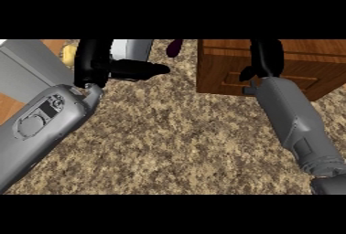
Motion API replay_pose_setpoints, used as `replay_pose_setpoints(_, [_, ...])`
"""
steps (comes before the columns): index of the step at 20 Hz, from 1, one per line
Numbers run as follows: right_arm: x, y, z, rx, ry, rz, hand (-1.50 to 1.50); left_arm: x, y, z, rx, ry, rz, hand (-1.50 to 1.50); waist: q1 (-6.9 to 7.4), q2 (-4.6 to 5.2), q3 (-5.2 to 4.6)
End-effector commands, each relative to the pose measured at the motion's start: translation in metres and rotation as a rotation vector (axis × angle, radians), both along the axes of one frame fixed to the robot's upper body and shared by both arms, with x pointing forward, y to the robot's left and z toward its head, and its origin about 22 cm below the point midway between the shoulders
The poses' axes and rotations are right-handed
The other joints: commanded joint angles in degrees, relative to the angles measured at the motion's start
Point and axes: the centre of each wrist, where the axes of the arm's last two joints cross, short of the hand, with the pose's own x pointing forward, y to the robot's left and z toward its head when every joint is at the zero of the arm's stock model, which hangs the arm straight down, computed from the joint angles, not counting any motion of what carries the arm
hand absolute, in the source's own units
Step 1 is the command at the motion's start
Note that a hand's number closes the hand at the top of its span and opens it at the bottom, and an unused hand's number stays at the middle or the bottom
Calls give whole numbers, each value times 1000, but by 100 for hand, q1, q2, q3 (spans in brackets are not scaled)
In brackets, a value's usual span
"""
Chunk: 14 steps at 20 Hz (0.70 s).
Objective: Pick up the can, place it into the drawer and close the drawer
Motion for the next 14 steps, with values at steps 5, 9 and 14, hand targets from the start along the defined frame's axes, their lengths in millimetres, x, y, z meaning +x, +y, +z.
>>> replay_pose_setpoints(5, [17,27,38,92,-22,79,-150,-5,3,-11,4,-4,8,-150,66,103,24])
replay_pose_setpoints(9, [21,34,51,251,-70,155,-150,-11,16,-12,-5,-8,-5,-150,103,73,30])
replay_pose_setpoints(14, [19,50,48,437,-71,214,-150,-16,17,-25,-9,2,17,-150,-17,13,28])
